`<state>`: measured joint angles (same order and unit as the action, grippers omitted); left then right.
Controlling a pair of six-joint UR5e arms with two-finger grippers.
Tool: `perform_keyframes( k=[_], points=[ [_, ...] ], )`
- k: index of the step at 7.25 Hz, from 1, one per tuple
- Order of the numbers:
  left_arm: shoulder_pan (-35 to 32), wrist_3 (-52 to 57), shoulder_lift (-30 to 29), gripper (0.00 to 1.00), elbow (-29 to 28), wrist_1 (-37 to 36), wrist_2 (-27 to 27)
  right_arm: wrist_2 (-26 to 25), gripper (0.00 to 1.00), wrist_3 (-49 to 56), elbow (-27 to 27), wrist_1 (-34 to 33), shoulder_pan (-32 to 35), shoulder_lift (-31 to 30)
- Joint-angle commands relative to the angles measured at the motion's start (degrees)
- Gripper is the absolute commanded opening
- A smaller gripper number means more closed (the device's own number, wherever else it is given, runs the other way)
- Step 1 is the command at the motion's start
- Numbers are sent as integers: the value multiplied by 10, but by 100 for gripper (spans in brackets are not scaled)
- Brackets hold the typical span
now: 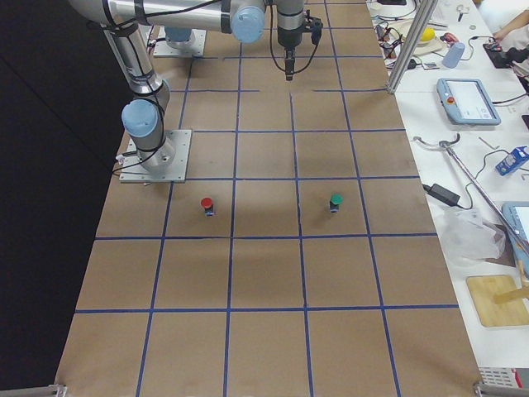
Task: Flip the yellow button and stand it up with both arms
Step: 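Lift the yellow button with the left gripper and carry it toward the right gripper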
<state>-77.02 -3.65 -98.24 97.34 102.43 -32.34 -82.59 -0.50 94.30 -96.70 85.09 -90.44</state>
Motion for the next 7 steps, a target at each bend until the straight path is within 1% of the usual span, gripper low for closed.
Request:
perform_keyframes(
  k=[1,2,3,4,5,6,7],
  points=[
    [-58,-7,2,2,25,2,136,181,100,-6,-2,73,-86,-6],
    [-74,-27,2,2,42,-5,208,286,100,-6,-2,110,-135,-6],
    [-86,-27,1,2,49,-6,260,344,100,-6,-2,149,-167,-6],
    [-104,-29,0,2,51,-6,305,408,100,-4,4,165,-173,-1],
    [-128,-26,1,2,55,-6,342,444,100,-6,6,168,-171,6],
    [-146,-23,0,2,64,-7,367,492,100,-8,25,169,-165,2],
    [-166,-17,3,2,81,-7,408,562,100,-11,52,172,-160,-4]
  ],
)
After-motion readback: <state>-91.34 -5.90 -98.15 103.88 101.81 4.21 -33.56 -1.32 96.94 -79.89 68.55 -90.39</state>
